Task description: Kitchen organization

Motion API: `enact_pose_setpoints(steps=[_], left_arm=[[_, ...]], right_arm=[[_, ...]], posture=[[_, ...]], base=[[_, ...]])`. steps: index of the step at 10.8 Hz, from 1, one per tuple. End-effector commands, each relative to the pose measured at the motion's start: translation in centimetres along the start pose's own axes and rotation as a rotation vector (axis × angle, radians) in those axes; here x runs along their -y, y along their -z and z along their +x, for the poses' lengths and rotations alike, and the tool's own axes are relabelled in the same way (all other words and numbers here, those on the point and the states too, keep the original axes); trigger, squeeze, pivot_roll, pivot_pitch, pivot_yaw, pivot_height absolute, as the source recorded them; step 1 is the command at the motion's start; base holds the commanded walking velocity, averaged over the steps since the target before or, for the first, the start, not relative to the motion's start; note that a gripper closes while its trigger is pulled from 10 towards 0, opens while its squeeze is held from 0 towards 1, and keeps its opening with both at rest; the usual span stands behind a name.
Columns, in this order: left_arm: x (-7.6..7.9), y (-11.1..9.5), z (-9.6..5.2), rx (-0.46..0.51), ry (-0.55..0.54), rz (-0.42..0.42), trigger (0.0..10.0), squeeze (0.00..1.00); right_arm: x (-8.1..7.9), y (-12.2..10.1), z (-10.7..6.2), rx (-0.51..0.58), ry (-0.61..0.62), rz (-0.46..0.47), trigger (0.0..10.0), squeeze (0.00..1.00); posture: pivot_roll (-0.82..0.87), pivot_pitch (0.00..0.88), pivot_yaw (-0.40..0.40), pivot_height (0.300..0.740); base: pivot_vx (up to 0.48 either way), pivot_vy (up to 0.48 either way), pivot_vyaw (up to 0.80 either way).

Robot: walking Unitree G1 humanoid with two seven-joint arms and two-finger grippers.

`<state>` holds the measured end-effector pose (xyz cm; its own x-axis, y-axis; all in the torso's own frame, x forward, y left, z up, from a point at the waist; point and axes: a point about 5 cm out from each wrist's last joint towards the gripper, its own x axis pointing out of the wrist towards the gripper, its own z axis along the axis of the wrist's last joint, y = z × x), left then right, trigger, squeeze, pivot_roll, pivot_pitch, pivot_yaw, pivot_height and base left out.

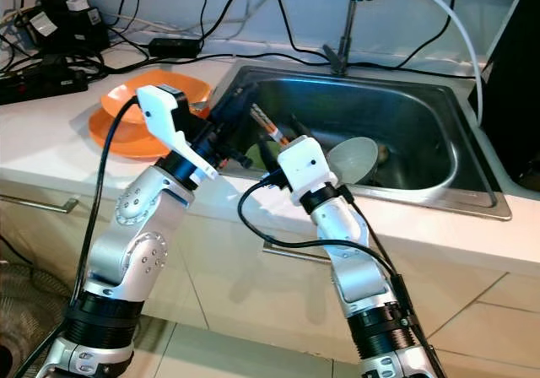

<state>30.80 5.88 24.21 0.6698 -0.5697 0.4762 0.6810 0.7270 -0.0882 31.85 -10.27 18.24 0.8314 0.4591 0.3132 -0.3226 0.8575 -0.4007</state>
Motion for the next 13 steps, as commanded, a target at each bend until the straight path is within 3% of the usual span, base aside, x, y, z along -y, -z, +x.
enact_pose_setpoints(steps=[1,8,9,10,13], left_arm=[[0.0,-0.3,0.1,0.010,0.010,0.020,10.0,0.00],[0.8,-0.1,0.1,-0.034,0.082,-0.033,10.0,0.00],[0.8,-0.1,0.0,-0.036,0.083,-0.033,10.0,0.00],[0.8,-0.1,0.0,-0.039,0.085,-0.032,10.0,0.00],[0.7,-0.1,0.0,-0.046,0.082,-0.018,10.0,0.00]], right_arm=[[-0.2,-0.6,0.2,0.017,-0.018,0.015,10.0,0.00],[0.5,0.5,0.4,-0.040,0.079,0.033,10.0,0.00],[0.5,0.6,0.4,-0.048,0.084,0.034,9.2,0.00],[0.5,0.7,0.4,-0.054,0.090,0.038,0.1,0.00],[0.6,0.7,0.6,-0.049,0.101,0.038,0.0,0.00]], posture=[[0.11,0.000,0.033,0.740],[0.13,0.000,0.031,0.740],[0.13,0.000,0.031,0.740],[0.13,0.000,0.031,0.740],[0.13,0.000,0.031,0.740]], base=[[0.000,0.000,0.00],[0.000,0.000,0.00],[0.000,0.000,0.00],[0.000,0.000,0.00],[0.000,0.000,0.00]])
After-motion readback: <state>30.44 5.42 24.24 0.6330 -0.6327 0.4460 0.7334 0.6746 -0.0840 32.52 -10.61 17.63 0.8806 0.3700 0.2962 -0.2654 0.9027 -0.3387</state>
